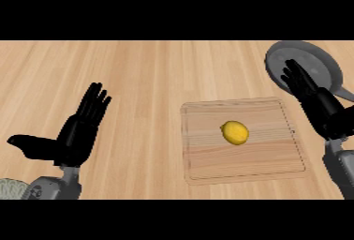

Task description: Pick the lemon from the cutting board and place it in the pan

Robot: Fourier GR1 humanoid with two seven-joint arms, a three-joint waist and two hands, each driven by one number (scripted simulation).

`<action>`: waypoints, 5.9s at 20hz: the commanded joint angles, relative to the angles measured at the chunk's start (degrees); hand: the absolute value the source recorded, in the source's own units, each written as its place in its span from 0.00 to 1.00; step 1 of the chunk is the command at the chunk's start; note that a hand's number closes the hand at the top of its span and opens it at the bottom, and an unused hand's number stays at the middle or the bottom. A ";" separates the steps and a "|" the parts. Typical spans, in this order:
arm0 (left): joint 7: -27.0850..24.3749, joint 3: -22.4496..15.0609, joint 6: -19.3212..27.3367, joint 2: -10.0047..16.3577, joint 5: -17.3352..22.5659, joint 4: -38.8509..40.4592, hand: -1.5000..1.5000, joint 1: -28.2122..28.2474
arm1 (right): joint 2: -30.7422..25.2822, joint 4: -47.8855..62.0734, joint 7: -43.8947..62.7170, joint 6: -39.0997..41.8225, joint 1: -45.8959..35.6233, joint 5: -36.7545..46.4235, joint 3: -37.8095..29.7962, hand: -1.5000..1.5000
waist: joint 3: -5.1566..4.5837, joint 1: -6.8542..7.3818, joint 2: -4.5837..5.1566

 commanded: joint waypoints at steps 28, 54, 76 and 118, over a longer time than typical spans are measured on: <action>-6.27 -7.66 3.23 -3.67 -13.26 4.11 0.50 -1.93 | -11.16 16.76 -38.63 41.97 -27.37 22.98 17.64 0.00 | -1.02 5.57 0.56; -1.25 -4.39 1.28 -4.20 -15.15 -0.44 0.50 1.53 | -0.02 34.12 -52.35 17.53 -29.15 57.74 34.90 0.00 | -1.10 2.76 -0.43; -2.28 -3.23 -2.13 -5.52 -17.93 -3.69 0.50 5.84 | 12.15 51.91 -56.18 2.73 -29.11 73.15 35.36 1.00 | -1.08 3.07 -0.34; -4.01 2.76 -5.84 -6.05 -17.00 0.39 0.50 3.29 | 0.49 14.60 -3.49 -7.17 -12.11 41.44 -13.24 1.00 | -1.11 2.26 -0.44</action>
